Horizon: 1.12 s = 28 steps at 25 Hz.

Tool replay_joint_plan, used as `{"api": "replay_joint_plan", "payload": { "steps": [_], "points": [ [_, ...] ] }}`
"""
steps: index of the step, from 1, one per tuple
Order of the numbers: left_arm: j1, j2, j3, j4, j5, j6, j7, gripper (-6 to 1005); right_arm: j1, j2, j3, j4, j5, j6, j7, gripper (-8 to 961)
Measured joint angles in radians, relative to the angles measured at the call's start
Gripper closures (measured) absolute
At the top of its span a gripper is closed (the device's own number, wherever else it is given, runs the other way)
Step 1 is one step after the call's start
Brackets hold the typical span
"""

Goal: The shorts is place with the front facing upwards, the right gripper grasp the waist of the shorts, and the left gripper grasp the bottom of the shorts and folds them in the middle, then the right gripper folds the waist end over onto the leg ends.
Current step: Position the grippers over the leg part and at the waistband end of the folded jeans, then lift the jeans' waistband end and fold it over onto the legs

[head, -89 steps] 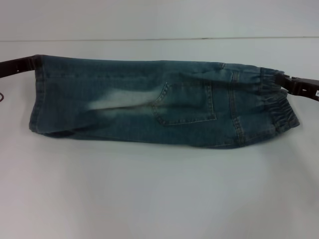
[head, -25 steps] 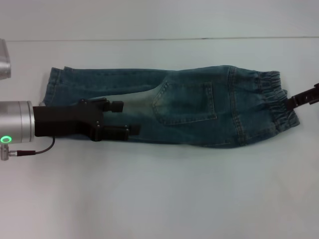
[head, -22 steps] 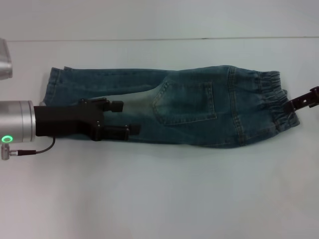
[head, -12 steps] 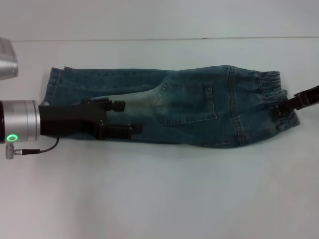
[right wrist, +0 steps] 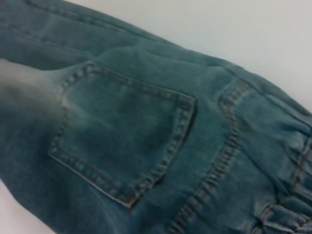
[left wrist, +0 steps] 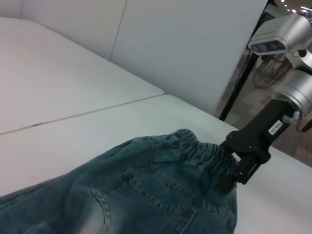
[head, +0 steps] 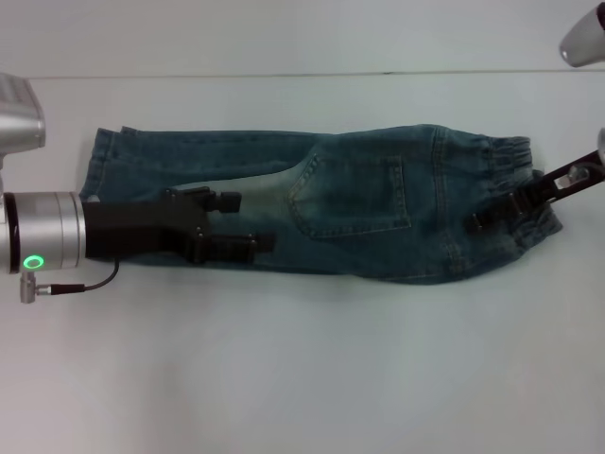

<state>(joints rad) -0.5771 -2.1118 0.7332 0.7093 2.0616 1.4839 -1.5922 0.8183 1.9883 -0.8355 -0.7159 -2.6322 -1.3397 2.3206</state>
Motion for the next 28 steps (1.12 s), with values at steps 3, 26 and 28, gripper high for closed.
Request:
{"api": "replay_joint_plan", "payload": {
  "steps": [3,26,28],
  "points": [
    [0.001,0.000,0.000,-0.001,0.000,-0.002,0.000,79,0.004,0.005,0.004,-0.007,0.001,-0.005,-0.006,86],
    [0.016,-0.021,-0.023,-0.014,-0.080,-0.105,0.009,87,-0.025,-0.007,0.026,-0.042,0.009,-0.016,-0.040,817],
    [0.020,-0.037,-0.023,-0.012,-0.110,-0.143,0.034,88,-0.036,-0.006,0.032,-0.062,0.027,-0.027,-0.042,823]
  ]
}}
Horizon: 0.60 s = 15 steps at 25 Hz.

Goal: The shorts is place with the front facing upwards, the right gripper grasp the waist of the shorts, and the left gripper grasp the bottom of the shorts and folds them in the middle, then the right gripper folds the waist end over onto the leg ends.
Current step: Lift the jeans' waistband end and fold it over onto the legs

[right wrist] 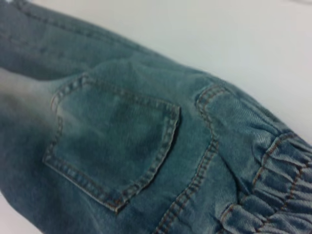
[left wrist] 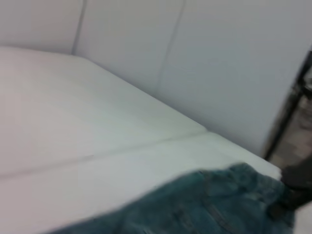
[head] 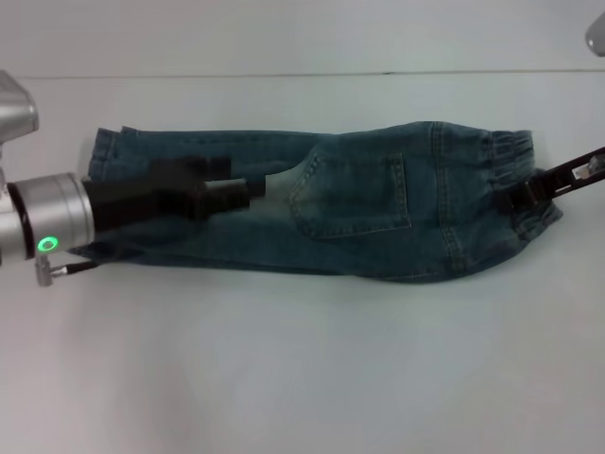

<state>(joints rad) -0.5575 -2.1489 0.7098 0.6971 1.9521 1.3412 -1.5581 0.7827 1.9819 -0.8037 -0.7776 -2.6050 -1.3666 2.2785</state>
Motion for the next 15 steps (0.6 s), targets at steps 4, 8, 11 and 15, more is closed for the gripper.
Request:
{"api": "replay_joint_plan", "payload": {
  "steps": [4,8,11,15],
  "points": [
    [0.010,-0.024,0.013,-0.046,-0.170,-0.065,0.197,185,-0.013,-0.003,0.007,-0.035,0.052,-0.035,-0.002,831],
    [-0.023,-0.024,0.018,-0.149,-0.365,-0.152,0.380,329,-0.019,-0.010,0.039,-0.056,0.099,-0.079,0.003,833],
    [-0.062,-0.026,0.019,-0.252,-0.506,-0.229,0.580,471,-0.016,-0.018,0.068,-0.069,0.137,-0.115,0.004,833],
    [-0.138,-0.026,0.018,-0.398,-0.668,-0.352,0.891,726,-0.012,-0.037,0.093,-0.081,0.215,-0.180,0.005,835]
  ]
}}
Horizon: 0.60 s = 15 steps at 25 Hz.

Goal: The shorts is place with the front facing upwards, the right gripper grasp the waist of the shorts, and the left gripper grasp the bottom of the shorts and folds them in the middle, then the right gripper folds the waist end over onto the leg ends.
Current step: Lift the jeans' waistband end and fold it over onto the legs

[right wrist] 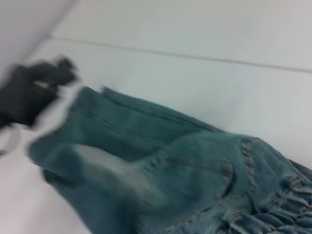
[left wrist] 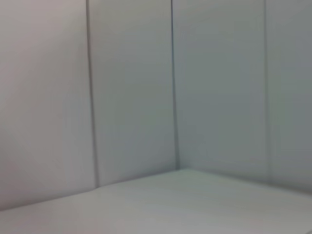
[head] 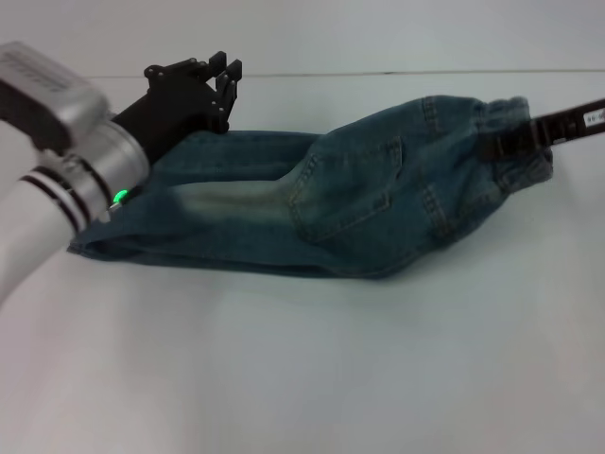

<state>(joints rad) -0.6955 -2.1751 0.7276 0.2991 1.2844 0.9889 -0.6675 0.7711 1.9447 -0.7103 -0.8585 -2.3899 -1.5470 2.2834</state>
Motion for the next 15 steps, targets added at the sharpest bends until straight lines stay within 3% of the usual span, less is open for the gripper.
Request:
{"api": "replay_joint_plan", "payload": {
  "steps": [6,10,15],
  "points": [
    [-0.117,0.000,-0.011,-0.218,-0.204,-0.147,0.477,865,0.009,-0.037,0.011,0.000,0.135,-0.069,0.013,836],
    [-0.142,0.000,-0.015,-0.288,-0.225,-0.160,0.617,957,0.014,-0.057,0.011,0.000,0.216,-0.099,0.025,835],
    [-0.167,0.000,-0.010,-0.341,-0.212,-0.190,0.639,991,0.030,-0.074,0.012,0.001,0.266,-0.118,0.038,835]
  ]
}}
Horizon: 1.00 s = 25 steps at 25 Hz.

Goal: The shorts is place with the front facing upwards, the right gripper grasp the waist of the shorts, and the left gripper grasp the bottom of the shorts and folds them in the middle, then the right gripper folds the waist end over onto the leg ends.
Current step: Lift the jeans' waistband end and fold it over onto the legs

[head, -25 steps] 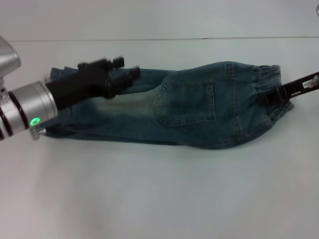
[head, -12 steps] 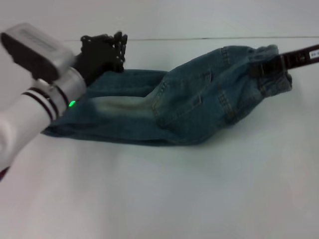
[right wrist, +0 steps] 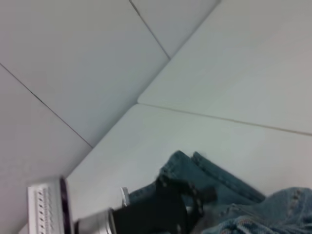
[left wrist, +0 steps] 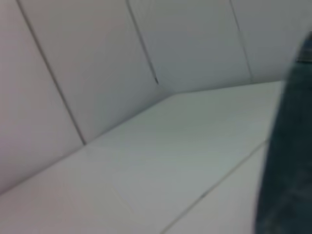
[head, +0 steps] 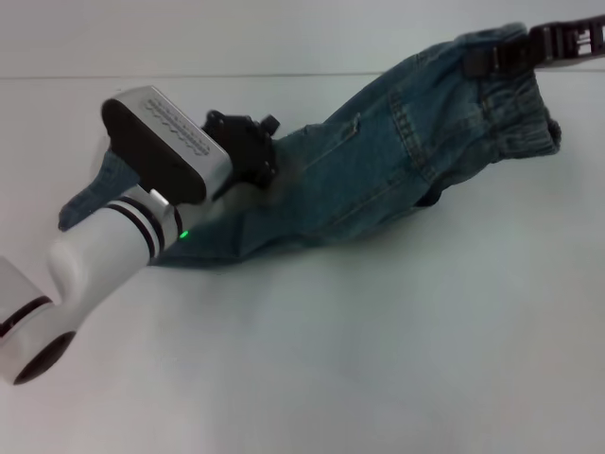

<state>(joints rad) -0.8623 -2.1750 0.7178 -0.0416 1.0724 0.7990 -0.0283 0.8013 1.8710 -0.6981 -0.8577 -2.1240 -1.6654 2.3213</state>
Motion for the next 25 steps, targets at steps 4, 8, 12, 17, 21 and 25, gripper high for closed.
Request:
{"api": "replay_joint_plan", "payload": {
  "steps": [4,8,12,17,21,25],
  "points": [
    [-0.018,0.000,0.004,-0.038,0.018,-0.008,0.000,999,0.025,-0.001,0.000,0.000,0.002,-0.005,0.002,835],
    [-0.029,0.000,0.004,-0.071,0.049,-0.009,-0.005,999,0.047,-0.001,-0.002,0.000,0.001,-0.007,0.002,835],
    [-0.043,0.000,-0.003,-0.109,0.078,-0.006,-0.006,998,0.063,0.002,-0.003,0.000,-0.001,-0.005,0.002,836],
    [-0.067,0.000,-0.006,-0.168,0.092,0.011,-0.007,998,0.072,0.006,-0.007,0.000,-0.001,0.002,0.000,836],
    [-0.087,0.000,-0.043,-0.219,0.137,0.022,-0.008,998,0.076,0.007,-0.007,0.000,0.000,0.002,0.000,836],
    [-0.086,0.000,-0.178,-0.258,0.283,0.024,-0.008,998,0.079,0.007,-0.009,0.000,0.002,-0.003,0.000,836]
  ]
}}
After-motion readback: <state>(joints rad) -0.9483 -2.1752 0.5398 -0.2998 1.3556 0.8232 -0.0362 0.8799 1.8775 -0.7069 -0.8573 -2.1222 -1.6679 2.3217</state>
